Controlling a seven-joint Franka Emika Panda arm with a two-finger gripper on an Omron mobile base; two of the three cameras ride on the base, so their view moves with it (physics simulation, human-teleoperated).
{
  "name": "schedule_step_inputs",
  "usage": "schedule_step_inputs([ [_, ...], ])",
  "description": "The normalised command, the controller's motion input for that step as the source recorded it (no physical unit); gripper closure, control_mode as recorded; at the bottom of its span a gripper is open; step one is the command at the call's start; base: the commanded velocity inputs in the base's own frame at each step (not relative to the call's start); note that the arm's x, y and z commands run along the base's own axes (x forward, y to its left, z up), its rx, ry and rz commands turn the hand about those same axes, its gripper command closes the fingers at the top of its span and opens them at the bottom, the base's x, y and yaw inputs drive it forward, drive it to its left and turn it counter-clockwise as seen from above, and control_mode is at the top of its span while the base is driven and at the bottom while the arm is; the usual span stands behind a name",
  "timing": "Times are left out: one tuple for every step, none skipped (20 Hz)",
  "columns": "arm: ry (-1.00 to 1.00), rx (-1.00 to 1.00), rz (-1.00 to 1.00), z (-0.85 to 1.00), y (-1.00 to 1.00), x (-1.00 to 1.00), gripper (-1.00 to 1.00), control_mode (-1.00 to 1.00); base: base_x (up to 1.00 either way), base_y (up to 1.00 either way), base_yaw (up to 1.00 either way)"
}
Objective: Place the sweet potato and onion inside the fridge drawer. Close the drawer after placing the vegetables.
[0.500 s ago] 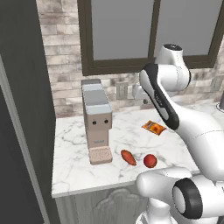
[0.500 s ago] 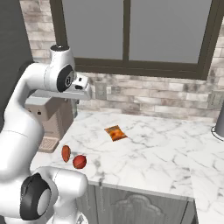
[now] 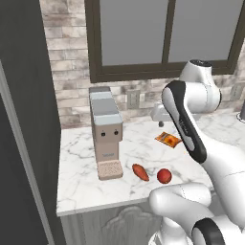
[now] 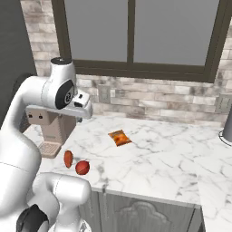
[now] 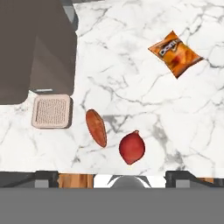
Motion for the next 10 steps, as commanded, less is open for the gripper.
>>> schedule_step_inputs([
  [0.13, 0.17, -0.13, -1.0, 0.0, -0.34, -1.0, -1.0, 0.0, 0.0, 0.0],
  [0.18, 0.19, -0.13, -1.0, 0.0, -0.21, -1.0, -1.0, 0.0, 0.0, 0.0],
  [0.23, 0.18, -0.14, -0.97, 0.0, 0.0, -1.0, -1.0, 0.0, 0.0, 0.0],
  [0.27, 0.15, -0.14, -1.0, 0.0, 0.0, -1.0, -1.0, 0.0, 0.0, 0.0],
  [0.27, 0.13, -0.12, -1.0, 0.0, 0.0, -1.0, -1.0, 0.0, 0.0, 0.0],
  [0.25, 0.11, -0.09, -0.99, 0.0, 0.04, -1.0, -1.0, 0.0, 0.0, 0.0],
  [0.2, 0.08, -0.07, -1.0, 0.0, 0.08, -1.0, -1.0, 0.0, 0.0, 0.0],
  [0.19, 0.0, -0.05, -1.0, 0.05, 0.08, -1.0, -1.0, 0.0, 0.0, 0.0],
  [0.17, 0.0, -0.03, -0.96, 0.06, 0.0, -1.0, -1.0, 0.0, 0.0, 0.0],
  [0.12, 0.0, -0.02, -0.82, 0.0, 0.0, -1.0, -1.0, 0.0, 0.0, 0.0],
])
